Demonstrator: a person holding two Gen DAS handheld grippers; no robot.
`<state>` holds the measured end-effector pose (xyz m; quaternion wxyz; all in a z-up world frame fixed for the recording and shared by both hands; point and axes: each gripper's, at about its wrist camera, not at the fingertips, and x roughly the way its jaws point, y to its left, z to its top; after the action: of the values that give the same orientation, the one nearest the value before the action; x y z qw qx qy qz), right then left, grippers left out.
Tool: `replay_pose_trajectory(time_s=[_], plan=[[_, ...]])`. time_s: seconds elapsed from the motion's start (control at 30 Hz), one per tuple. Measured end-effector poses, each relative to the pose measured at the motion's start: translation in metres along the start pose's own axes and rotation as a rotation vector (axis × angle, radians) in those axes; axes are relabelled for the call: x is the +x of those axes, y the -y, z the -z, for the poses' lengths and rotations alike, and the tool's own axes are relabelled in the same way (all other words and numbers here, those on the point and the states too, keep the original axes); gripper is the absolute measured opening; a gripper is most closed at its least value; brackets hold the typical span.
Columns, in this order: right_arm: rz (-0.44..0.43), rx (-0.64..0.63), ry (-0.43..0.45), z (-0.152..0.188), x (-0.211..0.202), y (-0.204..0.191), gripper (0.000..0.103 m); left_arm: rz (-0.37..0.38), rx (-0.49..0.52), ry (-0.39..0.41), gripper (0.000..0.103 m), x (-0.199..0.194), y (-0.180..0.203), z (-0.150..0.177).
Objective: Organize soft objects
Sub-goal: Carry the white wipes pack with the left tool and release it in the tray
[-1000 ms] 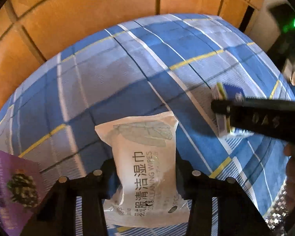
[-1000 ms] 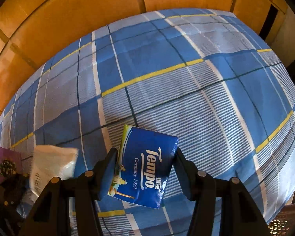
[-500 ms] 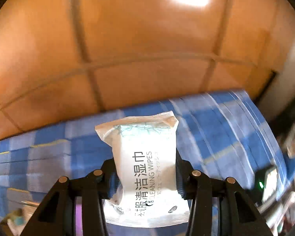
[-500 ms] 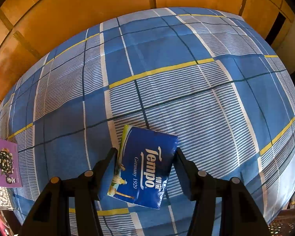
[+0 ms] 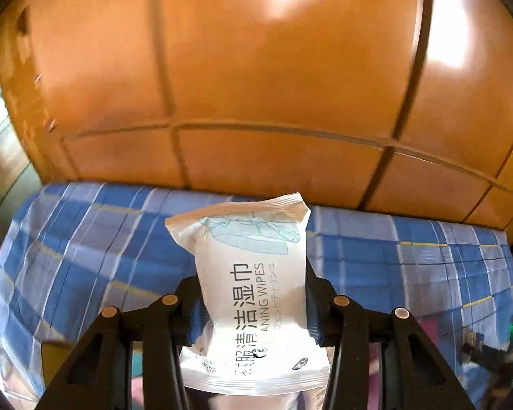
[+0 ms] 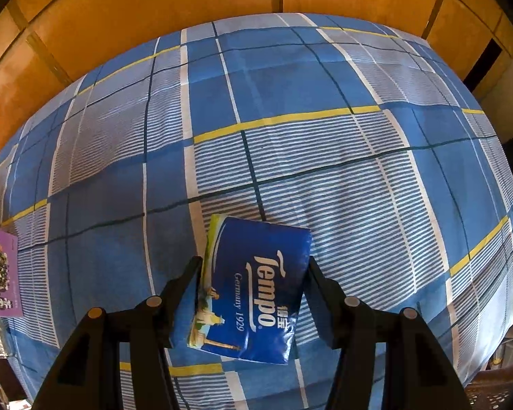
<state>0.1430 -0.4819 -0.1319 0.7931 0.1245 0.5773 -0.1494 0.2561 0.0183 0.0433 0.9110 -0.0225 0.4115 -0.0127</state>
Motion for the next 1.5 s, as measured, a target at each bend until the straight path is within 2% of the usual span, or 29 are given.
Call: replay_pose_trajectory(time_s=[0.1, 0.23, 0.37, 0.5, 0.67, 0.77, 0.9, 1.03, 1.17, 1.5], plan=[[0.009, -0.006, 0.008, 0.003, 0.002, -0.004, 0.058, 0.024, -0.056, 0.006, 0.047, -0.016, -0.041, 0.033], [0.026, -0.024, 0.022, 0.006, 0.000, -0.011, 0.058, 0.036, -0.103, 0.006, 0.047, -0.036, -0.080, 0.056], [0.067, -0.100, 0.053, 0.013, -0.002, -0.026, 0.057, 0.027, -0.137, -0.005, 0.047, -0.051, -0.114, 0.095], [0.078, -0.110, 0.060, 0.017, -0.002, -0.034, 0.057, 0.019, -0.197, -0.025, 0.047, -0.061, -0.147, 0.137], [0.109, -0.145, 0.074, 0.023, -0.002, -0.046, 0.056, -0.041, -0.305, -0.029, 0.047, -0.074, -0.195, 0.177], [0.131, -0.170, 0.088, 0.026, -0.004, -0.058, 0.056, -0.073, -0.324, -0.036, 0.047, -0.076, -0.212, 0.194], [0.158, -0.193, 0.101, 0.036, -0.004, -0.073, 0.056, -0.076, -0.324, -0.060, 0.048, -0.071, -0.218, 0.216], [0.170, -0.200, 0.106, 0.040, -0.001, -0.081, 0.056, -0.070, -0.252, -0.044, 0.050, -0.067, -0.201, 0.225], [0.178, -0.203, 0.110, 0.044, 0.000, -0.087, 0.056, -0.065, -0.212, -0.033, 0.073, -0.066, -0.188, 0.229], [0.181, -0.215, 0.121, 0.038, -0.005, -0.082, 0.055, -0.156, -0.142, 0.064, 0.088, -0.086, -0.178, 0.230]])
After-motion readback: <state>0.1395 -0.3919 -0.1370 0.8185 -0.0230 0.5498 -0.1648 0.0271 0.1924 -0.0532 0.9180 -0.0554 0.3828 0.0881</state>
